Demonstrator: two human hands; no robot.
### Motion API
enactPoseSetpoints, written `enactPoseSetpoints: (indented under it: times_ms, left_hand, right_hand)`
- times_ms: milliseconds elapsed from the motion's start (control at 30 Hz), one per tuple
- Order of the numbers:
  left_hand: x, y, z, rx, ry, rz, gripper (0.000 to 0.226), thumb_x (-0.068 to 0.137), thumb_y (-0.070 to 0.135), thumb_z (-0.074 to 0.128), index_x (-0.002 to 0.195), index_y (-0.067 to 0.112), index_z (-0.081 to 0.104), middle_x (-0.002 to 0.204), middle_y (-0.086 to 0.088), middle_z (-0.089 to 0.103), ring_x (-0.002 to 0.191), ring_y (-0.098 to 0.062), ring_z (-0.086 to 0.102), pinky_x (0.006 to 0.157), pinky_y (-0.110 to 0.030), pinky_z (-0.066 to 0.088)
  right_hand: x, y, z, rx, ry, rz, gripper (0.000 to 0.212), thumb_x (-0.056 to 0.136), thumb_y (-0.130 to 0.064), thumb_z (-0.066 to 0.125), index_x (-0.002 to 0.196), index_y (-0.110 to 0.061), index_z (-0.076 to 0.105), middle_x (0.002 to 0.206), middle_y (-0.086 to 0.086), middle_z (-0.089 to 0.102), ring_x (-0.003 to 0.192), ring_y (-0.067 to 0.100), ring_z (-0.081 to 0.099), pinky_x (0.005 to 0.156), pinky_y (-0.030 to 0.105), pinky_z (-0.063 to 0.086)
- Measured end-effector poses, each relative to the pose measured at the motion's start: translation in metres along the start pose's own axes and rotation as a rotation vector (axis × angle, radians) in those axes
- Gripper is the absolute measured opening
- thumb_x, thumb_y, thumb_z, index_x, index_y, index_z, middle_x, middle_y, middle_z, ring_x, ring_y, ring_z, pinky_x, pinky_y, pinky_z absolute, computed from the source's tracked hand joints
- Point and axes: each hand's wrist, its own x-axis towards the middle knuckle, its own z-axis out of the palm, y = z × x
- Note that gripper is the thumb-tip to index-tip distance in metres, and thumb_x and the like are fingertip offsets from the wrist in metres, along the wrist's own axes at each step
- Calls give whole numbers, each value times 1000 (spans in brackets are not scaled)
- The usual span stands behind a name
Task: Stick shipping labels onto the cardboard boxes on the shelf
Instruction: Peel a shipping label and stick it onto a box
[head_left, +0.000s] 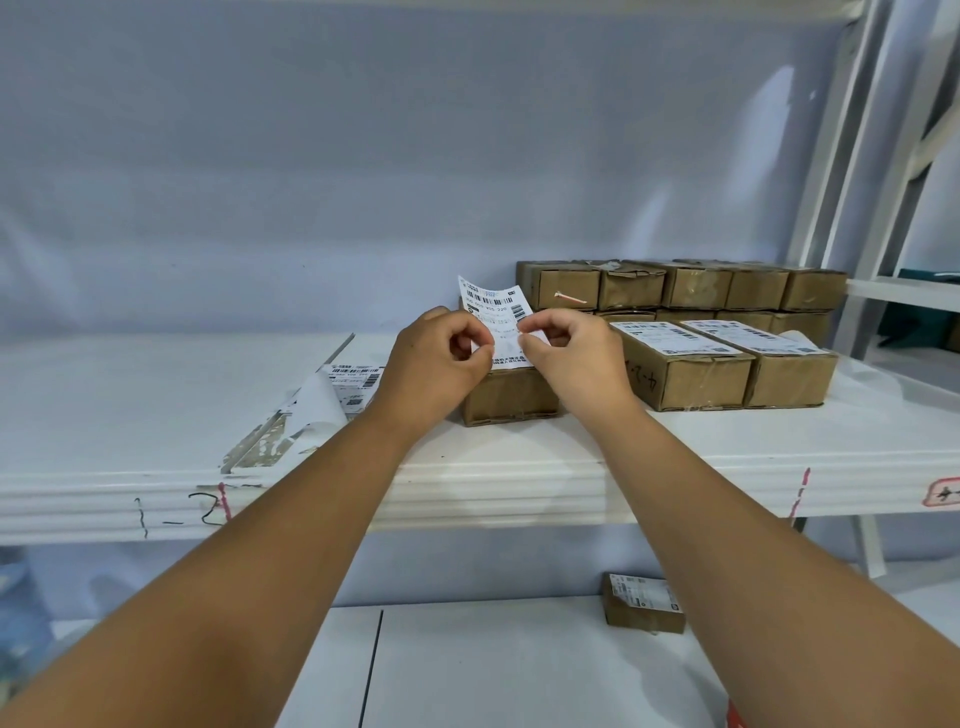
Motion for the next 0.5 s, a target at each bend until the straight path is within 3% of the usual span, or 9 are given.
enactPoseSetpoints:
  times_ms: [267, 400, 500]
  left_hand:
    - [2, -6, 2, 79, -48, -22, 9, 87, 17, 58, 87, 26, 60, 74, 8, 42, 87, -19, 48, 76, -30, 40]
    - [2, -6, 5, 78, -68, -70, 12, 89, 17, 56, 90, 23, 67, 89, 6, 42, 108, -20, 42, 86, -25, 34]
    - [1, -5, 5, 66, -95, -92, 14, 90, 17, 54, 87, 25, 65, 99, 2, 44, 112, -20, 39, 90, -25, 32]
  right_hand:
    - [-1, -1, 0, -3, -47, -2, 13, 85, -18, 64, 94, -25, 71, 82, -11, 59, 67, 2, 49, 58, 14, 37]
    - [-1, 1, 2, -25, -42, -10, 14, 85, -18, 64, 94, -24, 73, 85, -14, 60, 80, 9, 47, 70, 20, 37]
    - [-1, 1, 1, 46, -64, 41, 13, 84, -18, 64, 92, -25, 73, 89, -8, 65, 79, 10, 48, 72, 22, 38]
